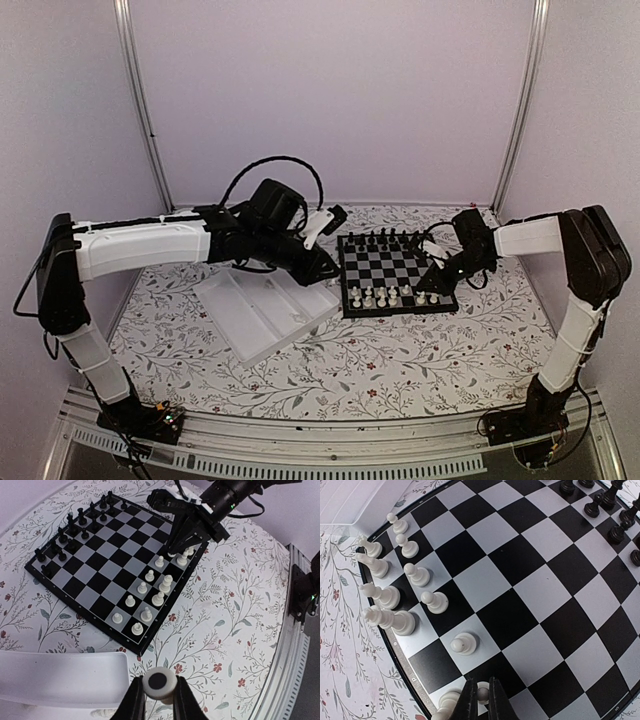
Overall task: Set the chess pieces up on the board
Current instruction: Place the chess piece on the chessboard.
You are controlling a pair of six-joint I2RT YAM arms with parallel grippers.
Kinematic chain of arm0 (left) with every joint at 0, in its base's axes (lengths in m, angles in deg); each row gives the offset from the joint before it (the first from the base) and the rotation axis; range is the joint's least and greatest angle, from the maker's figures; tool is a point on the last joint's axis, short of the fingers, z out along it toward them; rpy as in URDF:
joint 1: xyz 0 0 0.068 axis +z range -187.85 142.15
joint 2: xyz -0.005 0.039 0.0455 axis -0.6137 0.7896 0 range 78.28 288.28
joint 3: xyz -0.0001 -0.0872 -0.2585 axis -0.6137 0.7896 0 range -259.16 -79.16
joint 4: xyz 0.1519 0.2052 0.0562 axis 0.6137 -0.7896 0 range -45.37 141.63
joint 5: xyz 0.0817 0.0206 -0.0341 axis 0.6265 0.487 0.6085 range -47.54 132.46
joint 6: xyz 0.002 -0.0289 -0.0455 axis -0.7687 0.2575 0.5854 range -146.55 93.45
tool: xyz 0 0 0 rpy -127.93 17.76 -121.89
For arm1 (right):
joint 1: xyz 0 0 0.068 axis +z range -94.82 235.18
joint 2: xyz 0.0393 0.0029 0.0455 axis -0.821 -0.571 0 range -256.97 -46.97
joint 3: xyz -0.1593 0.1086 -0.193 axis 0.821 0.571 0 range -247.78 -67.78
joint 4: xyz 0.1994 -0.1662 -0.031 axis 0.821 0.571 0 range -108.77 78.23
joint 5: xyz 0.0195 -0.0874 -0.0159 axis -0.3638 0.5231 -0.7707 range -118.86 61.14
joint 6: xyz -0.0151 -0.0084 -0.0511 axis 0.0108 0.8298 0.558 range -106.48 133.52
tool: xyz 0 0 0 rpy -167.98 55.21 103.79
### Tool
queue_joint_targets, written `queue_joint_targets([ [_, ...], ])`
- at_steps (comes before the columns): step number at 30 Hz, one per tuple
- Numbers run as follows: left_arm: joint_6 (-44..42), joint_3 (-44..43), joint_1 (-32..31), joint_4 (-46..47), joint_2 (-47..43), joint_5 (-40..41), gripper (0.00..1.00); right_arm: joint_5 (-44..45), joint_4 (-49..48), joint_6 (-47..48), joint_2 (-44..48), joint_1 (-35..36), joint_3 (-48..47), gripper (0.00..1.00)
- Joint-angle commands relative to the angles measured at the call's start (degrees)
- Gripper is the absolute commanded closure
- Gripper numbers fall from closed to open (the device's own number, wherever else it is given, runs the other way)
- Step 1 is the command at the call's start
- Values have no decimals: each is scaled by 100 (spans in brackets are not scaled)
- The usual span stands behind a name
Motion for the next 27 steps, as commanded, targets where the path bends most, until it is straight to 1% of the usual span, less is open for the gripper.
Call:
queue_joint_targets([
  [1,24,-57,-31,69,94,-52,89,-149,65,18,-124,19,-115,90],
  [5,25,-41,-32,87,99,-60,89,-195,65,-25,-154,22,-163,86],
  [18,52,-17,-39,104,90,-99,89,-219,128,-198,-25,14,-313,77],
  [22,5,-214,-35,-44,154,-294,89,-296,420,-189,383,21,-506,72],
  [27,-10,-567,-18,-274,306,-525,89,-1073,1064,293,1116,18,-856,67],
])
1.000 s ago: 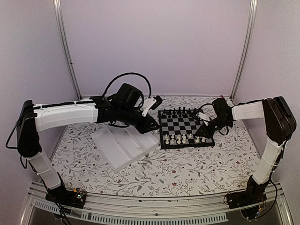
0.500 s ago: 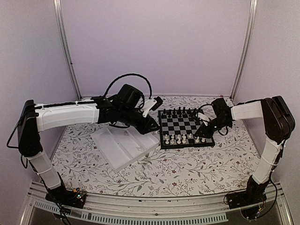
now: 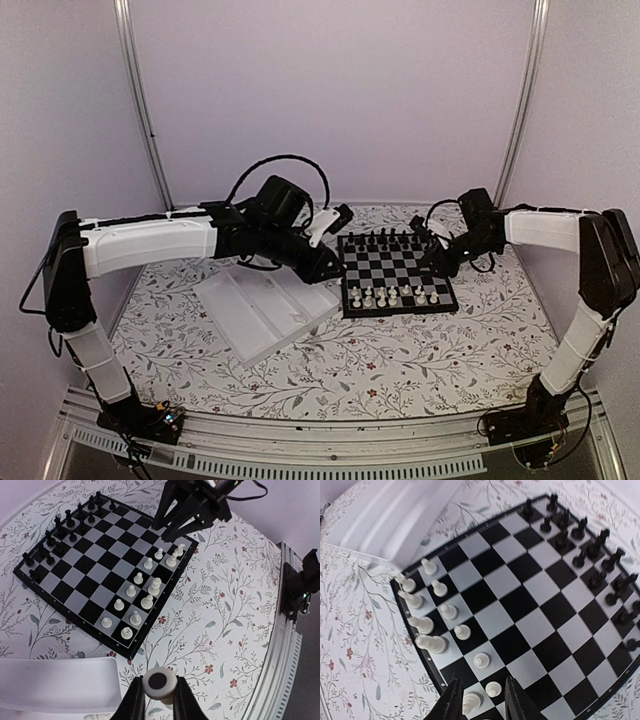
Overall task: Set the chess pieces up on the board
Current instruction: Place the chess piece on the chessboard, then adjust the chess piece.
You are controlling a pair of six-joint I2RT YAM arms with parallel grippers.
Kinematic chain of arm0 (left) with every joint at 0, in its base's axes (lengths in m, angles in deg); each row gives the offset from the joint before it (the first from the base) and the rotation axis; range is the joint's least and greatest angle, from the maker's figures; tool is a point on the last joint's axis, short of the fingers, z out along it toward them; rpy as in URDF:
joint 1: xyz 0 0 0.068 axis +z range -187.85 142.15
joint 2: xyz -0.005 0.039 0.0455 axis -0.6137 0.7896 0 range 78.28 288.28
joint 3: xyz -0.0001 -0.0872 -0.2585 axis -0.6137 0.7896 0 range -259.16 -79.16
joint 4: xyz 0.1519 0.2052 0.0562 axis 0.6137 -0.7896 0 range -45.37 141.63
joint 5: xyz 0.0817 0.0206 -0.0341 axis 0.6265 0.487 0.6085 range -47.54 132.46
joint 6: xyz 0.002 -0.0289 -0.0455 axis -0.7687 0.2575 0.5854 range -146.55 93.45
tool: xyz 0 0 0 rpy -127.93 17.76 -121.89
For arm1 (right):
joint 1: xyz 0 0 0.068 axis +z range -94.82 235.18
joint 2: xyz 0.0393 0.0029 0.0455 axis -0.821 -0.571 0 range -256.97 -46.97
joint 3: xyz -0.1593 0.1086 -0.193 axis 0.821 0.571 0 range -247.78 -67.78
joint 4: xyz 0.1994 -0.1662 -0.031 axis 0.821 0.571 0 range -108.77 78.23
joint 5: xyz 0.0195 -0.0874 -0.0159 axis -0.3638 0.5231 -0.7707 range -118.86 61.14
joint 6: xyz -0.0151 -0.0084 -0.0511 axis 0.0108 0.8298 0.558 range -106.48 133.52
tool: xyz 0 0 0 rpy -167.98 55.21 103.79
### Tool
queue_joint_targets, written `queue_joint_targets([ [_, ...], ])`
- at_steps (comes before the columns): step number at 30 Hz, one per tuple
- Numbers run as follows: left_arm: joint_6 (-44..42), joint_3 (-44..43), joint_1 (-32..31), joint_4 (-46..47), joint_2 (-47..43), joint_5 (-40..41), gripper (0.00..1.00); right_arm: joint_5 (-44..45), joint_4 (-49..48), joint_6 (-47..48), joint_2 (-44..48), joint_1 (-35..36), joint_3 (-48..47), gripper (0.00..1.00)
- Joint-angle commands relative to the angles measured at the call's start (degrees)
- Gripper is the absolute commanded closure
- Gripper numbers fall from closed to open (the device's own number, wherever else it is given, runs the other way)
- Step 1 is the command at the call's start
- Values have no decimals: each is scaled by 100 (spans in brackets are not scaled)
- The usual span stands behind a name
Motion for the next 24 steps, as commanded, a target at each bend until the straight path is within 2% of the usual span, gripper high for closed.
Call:
queue_joint_targets([
  [1,22,-395,-11,-148,161,-266,89,-892,631,491,892,37,-461,66],
  [5,565,-696,63,-114,331,5,89,-876,818,551,1255,333,-673,64],
  [8,1392,-753,75,344,327,723,89,-509,401,13,1318,655,-737,65],
  [11,2350,-504,99,1505,208,1099,89,-626,3,-823,1201,782,-1001,64],
  [14,2977,-168,87,2749,87,1342,89,-955,37,-1353,916,999,-1470,62],
  [17,3132,-109,43,3260,110,1456,90,-1226,255,-1539,612,1264,-1997,59],
  [24,3170,-70,14,3557,114,1560,90,-1165,329,-1814,179,1573,-2572,55],
])
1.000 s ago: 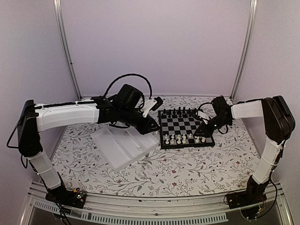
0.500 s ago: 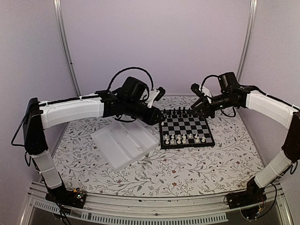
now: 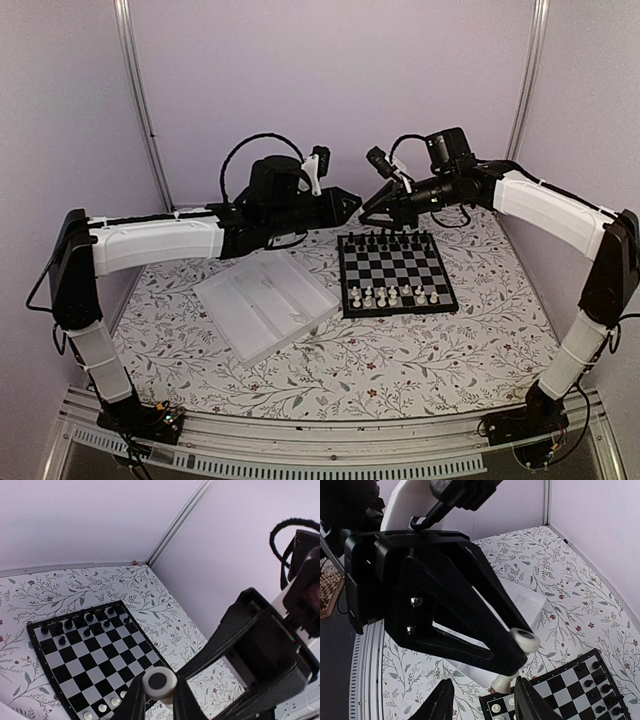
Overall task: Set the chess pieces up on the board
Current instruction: Adjust the chess piece.
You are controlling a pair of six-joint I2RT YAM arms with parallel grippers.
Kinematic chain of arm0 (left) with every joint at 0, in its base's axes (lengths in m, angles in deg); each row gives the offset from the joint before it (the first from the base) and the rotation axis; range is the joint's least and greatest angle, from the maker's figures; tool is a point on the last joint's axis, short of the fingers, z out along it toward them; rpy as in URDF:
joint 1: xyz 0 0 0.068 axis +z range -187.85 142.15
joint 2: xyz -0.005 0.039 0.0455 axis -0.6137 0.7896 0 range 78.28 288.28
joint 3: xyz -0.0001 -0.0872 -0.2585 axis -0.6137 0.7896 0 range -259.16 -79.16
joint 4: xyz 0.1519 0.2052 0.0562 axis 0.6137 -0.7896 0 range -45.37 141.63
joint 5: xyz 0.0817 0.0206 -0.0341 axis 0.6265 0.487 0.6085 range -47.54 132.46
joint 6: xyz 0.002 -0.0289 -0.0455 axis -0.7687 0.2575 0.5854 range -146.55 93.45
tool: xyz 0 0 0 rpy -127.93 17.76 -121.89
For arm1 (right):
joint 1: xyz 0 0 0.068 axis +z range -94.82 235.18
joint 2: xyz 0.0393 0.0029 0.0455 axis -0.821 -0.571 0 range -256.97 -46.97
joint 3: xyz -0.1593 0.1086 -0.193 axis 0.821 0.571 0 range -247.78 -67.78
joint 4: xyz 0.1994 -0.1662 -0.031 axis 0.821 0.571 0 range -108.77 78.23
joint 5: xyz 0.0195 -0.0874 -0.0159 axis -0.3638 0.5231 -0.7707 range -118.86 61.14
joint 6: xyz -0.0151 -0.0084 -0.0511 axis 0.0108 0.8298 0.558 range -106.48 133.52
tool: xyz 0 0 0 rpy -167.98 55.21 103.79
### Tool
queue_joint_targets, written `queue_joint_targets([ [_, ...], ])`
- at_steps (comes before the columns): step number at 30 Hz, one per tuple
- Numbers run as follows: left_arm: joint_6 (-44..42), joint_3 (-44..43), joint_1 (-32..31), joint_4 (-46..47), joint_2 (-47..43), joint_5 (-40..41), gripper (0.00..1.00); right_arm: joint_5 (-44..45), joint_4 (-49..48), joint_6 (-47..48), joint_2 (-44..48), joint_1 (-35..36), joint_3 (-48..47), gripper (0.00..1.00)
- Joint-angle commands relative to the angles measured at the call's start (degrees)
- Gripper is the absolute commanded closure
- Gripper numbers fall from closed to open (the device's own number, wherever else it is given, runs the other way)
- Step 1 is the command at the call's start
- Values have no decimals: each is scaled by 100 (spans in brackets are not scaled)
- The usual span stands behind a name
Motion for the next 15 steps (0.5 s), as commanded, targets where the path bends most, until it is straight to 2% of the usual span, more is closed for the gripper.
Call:
queue_joint_targets([
  [1,216,96,-30,558,-142,128,90,-111,93,-393,-279,136,-330,55],
  [6,262,169,-35,588,-153,98,89,-170,51,-555,-453,174,-415,57],
  [12,318,178,-35,645,-103,-76,89,-17,-23,-641,-469,174,-445,71],
  [15,336,158,-38,625,-63,-121,89,38,-59,-707,-476,171,-458,73],
])
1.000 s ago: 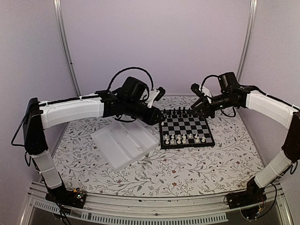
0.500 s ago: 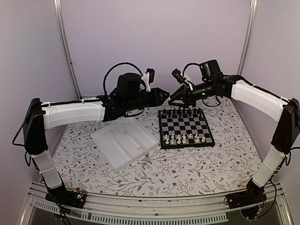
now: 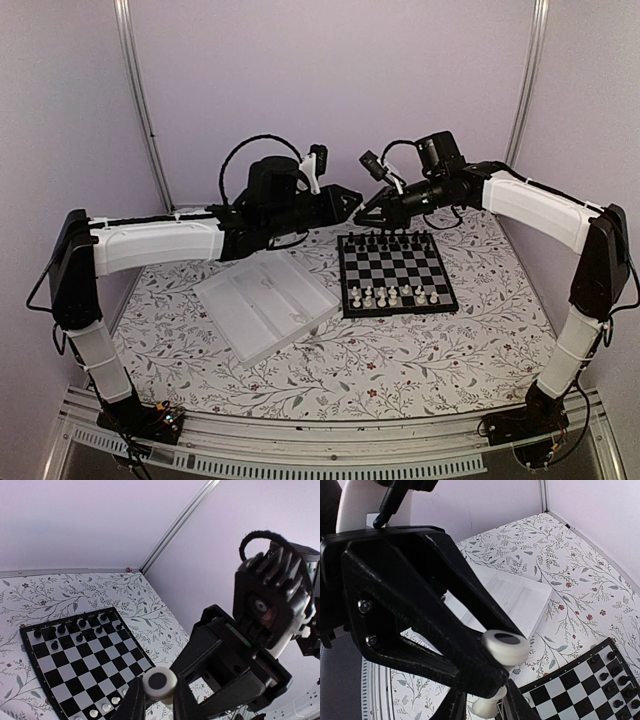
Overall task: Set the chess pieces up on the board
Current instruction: Adjust the chess piece.
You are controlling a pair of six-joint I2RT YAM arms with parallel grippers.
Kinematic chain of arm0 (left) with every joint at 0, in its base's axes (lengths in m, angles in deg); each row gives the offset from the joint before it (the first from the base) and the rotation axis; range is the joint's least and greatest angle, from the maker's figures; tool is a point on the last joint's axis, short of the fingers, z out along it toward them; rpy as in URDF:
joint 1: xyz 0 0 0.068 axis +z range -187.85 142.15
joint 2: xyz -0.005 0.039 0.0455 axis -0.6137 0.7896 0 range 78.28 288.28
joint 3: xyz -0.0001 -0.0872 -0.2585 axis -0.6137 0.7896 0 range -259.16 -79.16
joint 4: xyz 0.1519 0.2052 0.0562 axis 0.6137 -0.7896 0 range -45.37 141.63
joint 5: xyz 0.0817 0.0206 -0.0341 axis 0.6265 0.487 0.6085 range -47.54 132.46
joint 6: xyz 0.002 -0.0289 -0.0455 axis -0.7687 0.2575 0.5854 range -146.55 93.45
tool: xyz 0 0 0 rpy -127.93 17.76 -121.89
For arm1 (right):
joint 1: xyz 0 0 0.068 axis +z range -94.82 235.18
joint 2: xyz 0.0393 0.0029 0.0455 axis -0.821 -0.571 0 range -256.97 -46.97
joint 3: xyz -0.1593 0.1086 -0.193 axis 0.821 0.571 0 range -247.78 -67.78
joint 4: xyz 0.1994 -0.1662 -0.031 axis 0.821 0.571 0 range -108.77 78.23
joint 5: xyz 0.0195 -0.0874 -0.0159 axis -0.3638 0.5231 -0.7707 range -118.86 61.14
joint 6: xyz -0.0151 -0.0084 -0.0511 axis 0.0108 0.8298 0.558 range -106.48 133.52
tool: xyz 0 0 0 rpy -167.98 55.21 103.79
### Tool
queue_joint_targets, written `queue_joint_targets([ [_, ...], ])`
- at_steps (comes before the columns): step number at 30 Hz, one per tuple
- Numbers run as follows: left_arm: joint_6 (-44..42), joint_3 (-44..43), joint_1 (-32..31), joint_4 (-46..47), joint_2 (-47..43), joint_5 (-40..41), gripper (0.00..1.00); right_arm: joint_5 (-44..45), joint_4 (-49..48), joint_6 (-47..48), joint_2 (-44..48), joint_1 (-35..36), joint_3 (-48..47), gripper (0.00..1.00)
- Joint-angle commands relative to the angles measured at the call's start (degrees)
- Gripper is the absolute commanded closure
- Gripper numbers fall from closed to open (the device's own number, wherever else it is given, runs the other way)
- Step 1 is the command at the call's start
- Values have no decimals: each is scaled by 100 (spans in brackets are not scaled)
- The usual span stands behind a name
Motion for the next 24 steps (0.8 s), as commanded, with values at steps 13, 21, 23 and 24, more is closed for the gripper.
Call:
queue_joint_targets([
  [13,15,-49,-34,-75,53,-125,89,287,-70,-185,22,39,-221,86],
  [21,-1061,-186,1,-1043,-320,-30,67,363,321,255,123,17,-61,95],
  [23,-1953,-40,-1,-1554,-700,127,65,324,578,518,268,-15,83,95],
  [24,-2452,105,-9,-1707,-921,249,64,297,744,667,308,-25,121,95],
])
